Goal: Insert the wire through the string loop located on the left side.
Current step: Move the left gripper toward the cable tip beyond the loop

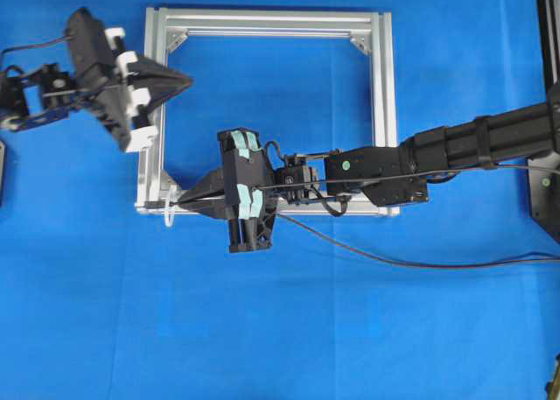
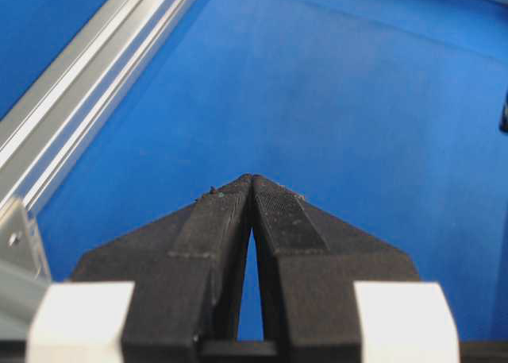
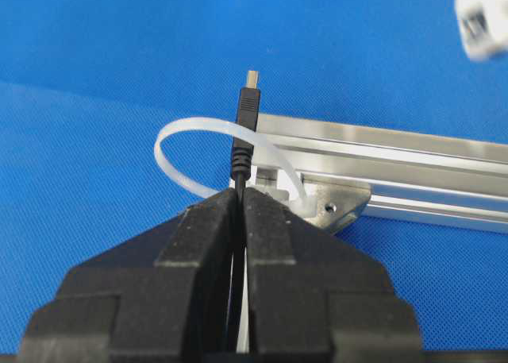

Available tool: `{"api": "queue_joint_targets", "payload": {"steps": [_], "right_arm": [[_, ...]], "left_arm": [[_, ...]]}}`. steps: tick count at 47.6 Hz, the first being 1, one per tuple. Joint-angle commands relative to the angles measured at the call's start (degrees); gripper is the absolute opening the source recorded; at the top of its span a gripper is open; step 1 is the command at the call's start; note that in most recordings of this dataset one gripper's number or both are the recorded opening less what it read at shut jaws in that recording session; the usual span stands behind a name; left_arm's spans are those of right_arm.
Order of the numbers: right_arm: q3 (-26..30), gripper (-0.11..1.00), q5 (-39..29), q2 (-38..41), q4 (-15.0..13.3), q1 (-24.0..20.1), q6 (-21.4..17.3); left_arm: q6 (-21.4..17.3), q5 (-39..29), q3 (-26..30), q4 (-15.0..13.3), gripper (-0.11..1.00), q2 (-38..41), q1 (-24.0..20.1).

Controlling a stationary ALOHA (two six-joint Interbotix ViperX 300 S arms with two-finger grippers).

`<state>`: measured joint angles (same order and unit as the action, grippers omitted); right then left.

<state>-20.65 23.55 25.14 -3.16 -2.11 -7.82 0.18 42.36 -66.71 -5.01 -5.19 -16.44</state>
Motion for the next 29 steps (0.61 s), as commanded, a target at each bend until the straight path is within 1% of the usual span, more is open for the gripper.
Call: {"api": "queue_joint_targets", "payload": {"steps": [1,13,29], "right_arm": [[0.88,-0.1,0.18,-1.23,-0.09,0.0,-0.09],[0.88,-0.1,0.26,-1.23,-0.09,0.0,-0.09],[0.88,-0.1,0.35,-1.23,-0.09,0.0,0.0]], "left_arm": [[0.0,0.53,-1.67,0.18,0.0,-2.72,-0.18],[-0.09,0.62,-5.01,0.18,0.0,-5.62,-0.26],[0.09,0.53,-5.19,0.26,0.0,-5.98,-0.09]]}}
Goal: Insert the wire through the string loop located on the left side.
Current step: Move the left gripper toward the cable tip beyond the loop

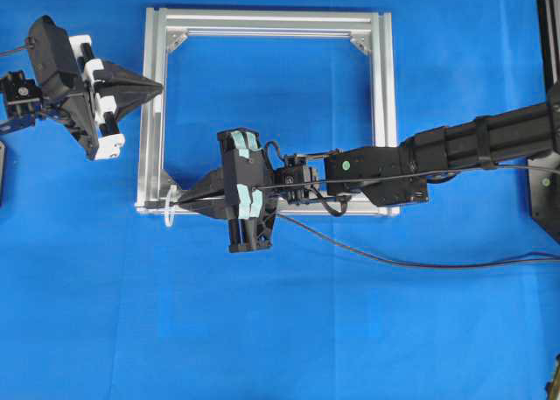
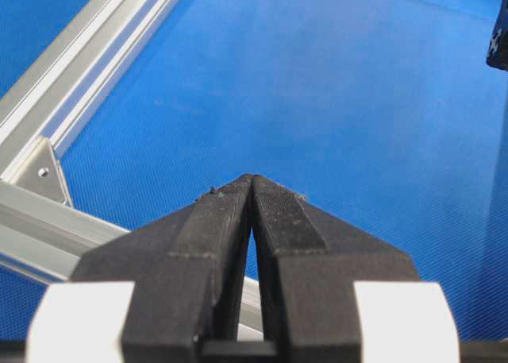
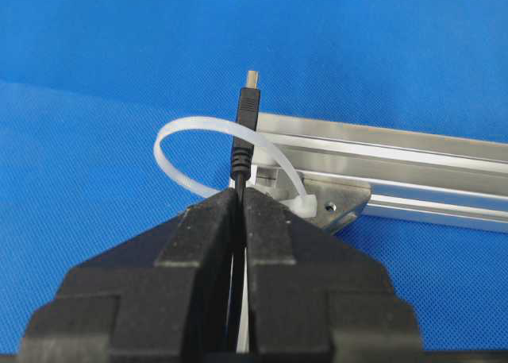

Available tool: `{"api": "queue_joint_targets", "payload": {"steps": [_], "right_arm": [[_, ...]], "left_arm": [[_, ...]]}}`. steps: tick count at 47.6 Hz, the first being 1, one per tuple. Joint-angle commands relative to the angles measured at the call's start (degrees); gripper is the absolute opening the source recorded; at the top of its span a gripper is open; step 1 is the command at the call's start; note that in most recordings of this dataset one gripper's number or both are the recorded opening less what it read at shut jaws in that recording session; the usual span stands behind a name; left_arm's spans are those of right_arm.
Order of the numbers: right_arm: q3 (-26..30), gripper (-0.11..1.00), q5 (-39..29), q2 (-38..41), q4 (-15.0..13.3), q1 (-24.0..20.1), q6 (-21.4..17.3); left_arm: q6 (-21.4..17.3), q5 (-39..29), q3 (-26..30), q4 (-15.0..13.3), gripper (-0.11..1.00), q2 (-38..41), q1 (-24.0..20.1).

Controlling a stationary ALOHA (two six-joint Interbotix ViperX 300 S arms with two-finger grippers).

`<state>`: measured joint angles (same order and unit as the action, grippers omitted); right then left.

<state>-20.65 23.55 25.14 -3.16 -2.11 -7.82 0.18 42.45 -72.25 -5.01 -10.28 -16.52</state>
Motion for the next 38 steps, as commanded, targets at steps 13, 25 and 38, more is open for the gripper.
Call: {"api": "queue_joint_targets", "payload": {"steps": [13,25,38], "right_arm": [[0.97,-0.1,0.44,-1.23,-0.09,0.0,0.0],[0.97,-0.1,0.35,-1.23,-0.09,0.0,-0.09],[0.97,-0.1,0.44,-1.23,-0.09,-0.09,0.0]], "left_arm": [[0.09,0.44,0.44,0.35,0.0,-0.88,5.98],[0.18,0.44,0.26,0.44,0.0,-1.58,14.06],[0.18,0.44,-1.23,0.44,0.0,-5.8,21.53]]}}
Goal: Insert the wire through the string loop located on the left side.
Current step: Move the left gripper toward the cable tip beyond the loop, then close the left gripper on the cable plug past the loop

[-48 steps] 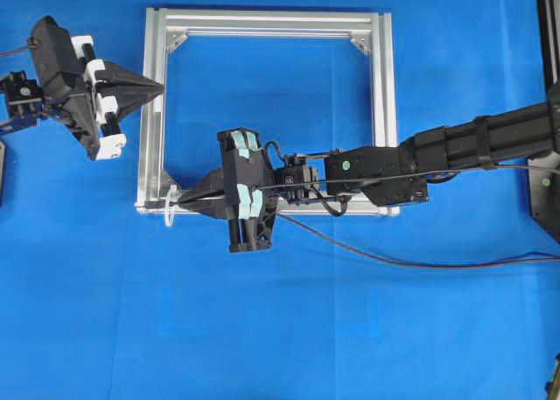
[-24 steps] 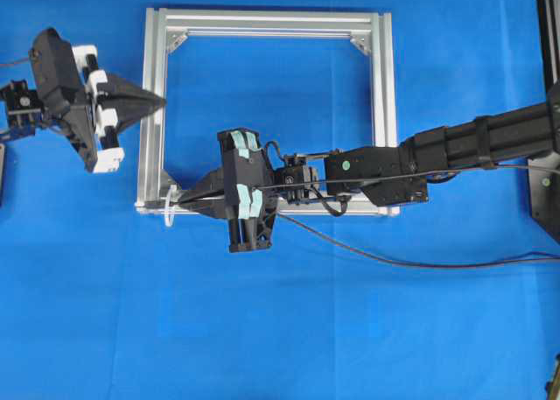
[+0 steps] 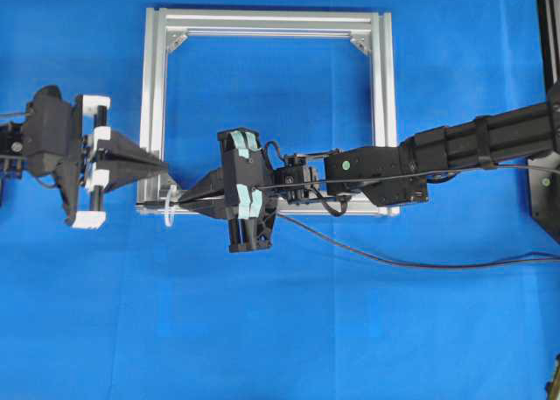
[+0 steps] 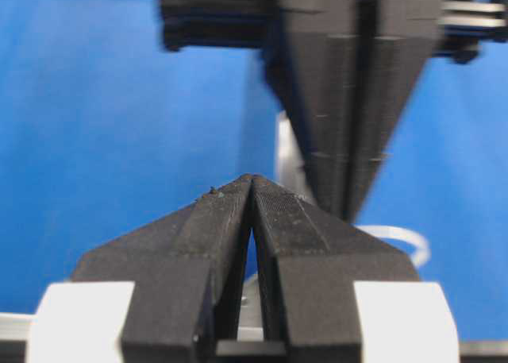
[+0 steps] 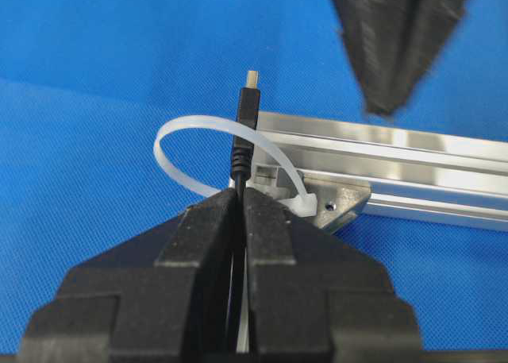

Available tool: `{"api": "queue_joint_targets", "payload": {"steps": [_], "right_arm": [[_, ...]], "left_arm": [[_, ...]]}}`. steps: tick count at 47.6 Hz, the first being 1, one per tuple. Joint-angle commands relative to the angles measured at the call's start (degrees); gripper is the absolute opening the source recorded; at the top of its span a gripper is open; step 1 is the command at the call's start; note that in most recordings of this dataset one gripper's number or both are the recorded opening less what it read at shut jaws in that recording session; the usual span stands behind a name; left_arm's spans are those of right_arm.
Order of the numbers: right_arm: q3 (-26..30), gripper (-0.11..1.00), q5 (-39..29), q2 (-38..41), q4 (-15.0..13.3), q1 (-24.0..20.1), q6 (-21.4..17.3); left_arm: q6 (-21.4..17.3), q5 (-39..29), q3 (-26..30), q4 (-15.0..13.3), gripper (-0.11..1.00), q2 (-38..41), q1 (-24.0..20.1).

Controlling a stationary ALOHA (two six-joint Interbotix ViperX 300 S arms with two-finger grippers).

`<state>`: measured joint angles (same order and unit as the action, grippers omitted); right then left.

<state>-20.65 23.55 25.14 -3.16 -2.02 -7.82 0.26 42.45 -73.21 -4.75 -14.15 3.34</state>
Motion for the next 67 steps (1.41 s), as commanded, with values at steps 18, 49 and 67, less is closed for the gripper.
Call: {"api": "queue_joint_targets", "payload": {"steps": [18,49,67], "right_arm": [[1.05,-0.1,0.44,-1.23,-0.09,-0.18,-0.09],[0.97,-0.1,0.18,-1.23,-0.09,-0.09,-0.09],[0.88,-0.1,0.26,-1.23,-0.09,-0.09,-0.09]], "left_arm": [[-0.88,-1.58,-1.41,0.26,0.0,-4.48,7.56],[0.09,-3.69,-0.97,0.18,0.06,-4.92,7.47],[0.09,-6.24,0.0,0.18,0.92,-4.57,7.03]]}}
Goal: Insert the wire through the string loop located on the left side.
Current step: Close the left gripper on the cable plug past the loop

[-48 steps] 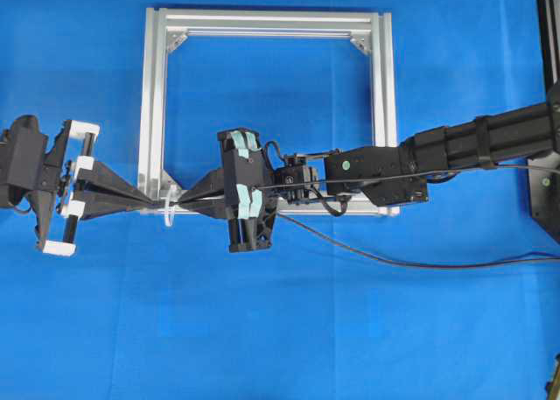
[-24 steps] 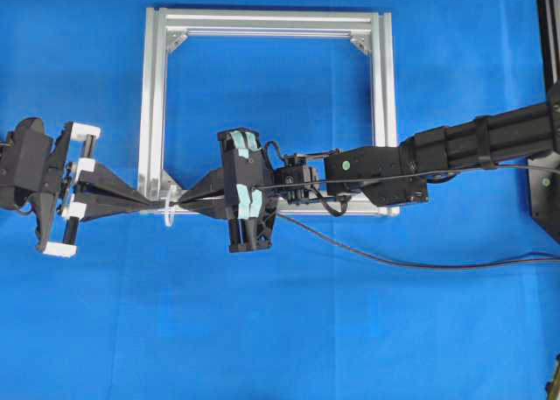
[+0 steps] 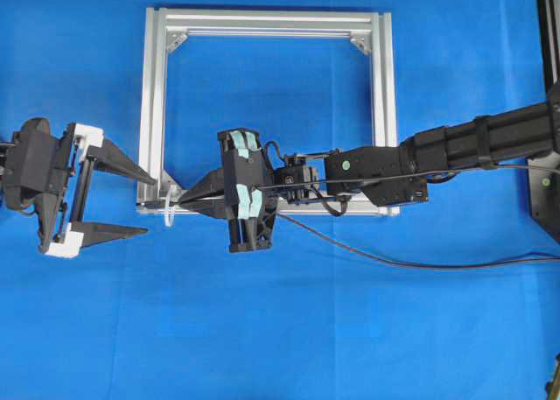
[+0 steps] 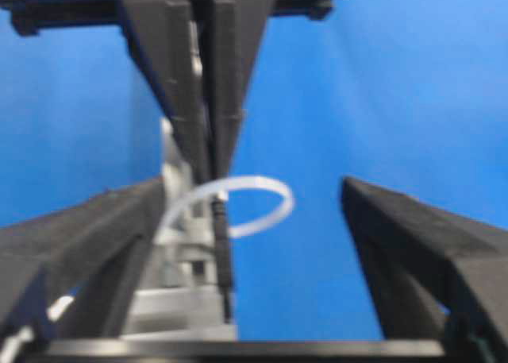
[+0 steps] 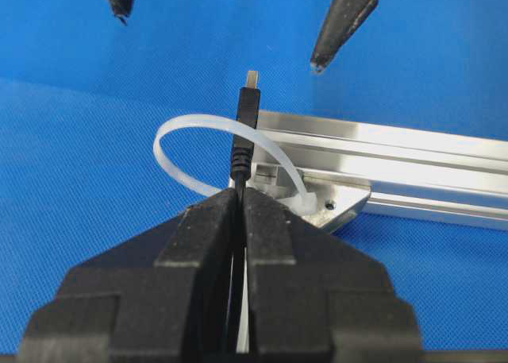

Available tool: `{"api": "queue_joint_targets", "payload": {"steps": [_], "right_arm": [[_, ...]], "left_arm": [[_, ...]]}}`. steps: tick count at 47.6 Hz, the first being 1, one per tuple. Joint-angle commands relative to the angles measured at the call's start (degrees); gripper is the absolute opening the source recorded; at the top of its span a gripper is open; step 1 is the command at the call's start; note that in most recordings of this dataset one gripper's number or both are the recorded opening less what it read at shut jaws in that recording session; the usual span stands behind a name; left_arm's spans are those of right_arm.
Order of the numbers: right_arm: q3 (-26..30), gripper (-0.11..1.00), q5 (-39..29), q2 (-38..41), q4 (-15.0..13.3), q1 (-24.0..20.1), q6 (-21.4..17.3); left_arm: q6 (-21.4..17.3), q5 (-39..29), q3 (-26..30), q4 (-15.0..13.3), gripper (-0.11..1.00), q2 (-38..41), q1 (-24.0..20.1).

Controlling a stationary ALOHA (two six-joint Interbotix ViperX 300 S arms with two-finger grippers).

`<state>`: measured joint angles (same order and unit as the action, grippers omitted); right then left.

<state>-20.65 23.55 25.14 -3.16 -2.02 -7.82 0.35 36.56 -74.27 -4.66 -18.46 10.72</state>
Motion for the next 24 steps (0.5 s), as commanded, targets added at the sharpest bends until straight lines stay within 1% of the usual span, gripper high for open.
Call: {"api": "queue_joint_targets", "payload": {"steps": [1,9,24], "right_arm": [[0.97,-0.1,0.26,-1.23,-0.09,-0.09,0.0],[0.97,-0.1,0.44,-1.23,-0.09,-0.09,-0.09],[0.79,-0.1,0.44,-1.23,-0.09,-0.09,0.0]], "left_arm": [[0.0,-0.53,1.05,0.09,0.91,-0.18,-0.44],[0.0,-2.2,1.58,0.09,0.9,1.23,-1.05],[0.0,-1.85,2.46,0.09,0.9,9.05,-2.11]]}}
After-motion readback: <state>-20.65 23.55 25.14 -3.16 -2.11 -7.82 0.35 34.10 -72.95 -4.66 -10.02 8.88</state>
